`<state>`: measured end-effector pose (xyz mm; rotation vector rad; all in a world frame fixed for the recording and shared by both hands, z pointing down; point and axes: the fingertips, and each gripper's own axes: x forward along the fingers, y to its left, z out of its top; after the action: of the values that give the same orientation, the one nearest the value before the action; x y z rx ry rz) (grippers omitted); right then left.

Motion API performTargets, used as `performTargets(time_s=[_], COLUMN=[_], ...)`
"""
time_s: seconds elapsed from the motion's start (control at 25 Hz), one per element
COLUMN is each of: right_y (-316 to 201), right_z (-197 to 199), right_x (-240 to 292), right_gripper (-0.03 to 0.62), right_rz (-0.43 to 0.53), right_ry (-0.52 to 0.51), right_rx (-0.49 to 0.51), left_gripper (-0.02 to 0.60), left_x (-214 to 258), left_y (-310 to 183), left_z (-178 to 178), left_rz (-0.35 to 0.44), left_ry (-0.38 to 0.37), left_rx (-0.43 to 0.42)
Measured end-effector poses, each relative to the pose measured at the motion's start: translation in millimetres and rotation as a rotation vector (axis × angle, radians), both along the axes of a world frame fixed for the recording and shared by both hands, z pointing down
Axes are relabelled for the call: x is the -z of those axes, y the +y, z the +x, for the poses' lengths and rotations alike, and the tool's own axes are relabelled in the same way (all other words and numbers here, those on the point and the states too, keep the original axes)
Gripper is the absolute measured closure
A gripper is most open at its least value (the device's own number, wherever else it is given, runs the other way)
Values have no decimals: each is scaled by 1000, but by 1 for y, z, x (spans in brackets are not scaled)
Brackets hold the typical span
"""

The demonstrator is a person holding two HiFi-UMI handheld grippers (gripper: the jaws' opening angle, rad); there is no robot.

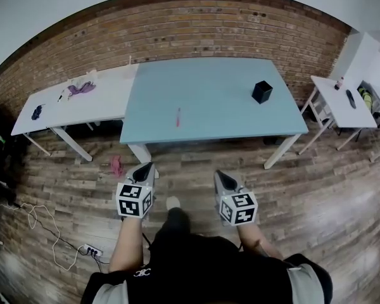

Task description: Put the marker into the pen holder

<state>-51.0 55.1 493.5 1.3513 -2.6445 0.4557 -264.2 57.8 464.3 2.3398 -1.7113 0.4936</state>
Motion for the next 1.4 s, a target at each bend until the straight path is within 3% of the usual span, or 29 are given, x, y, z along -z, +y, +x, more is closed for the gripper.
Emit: performTargets(time_s=[0.52,0.84,1.12,1.4], right_y=[-66,-123,-199,-264], right_z=[9,-30,-70,-93], right_x=[-18,-23,-4,0], right_gripper=[589,589,589,589], right_rz=[3,-2,9,-2], right_ry=[30,67,104,249], right_rx=[-52,-23,-39,-47], left_gripper=[574,575,575,574], left_x=[-11,-24,-30,-31], left_y=[-87,-145,-227,-303], left_z=[-11,-39,-59,-77], left_rz=[26,-2,-57,-63], left_ry=[4,21,34,68], left_rx=[-9,-6,-119,-189])
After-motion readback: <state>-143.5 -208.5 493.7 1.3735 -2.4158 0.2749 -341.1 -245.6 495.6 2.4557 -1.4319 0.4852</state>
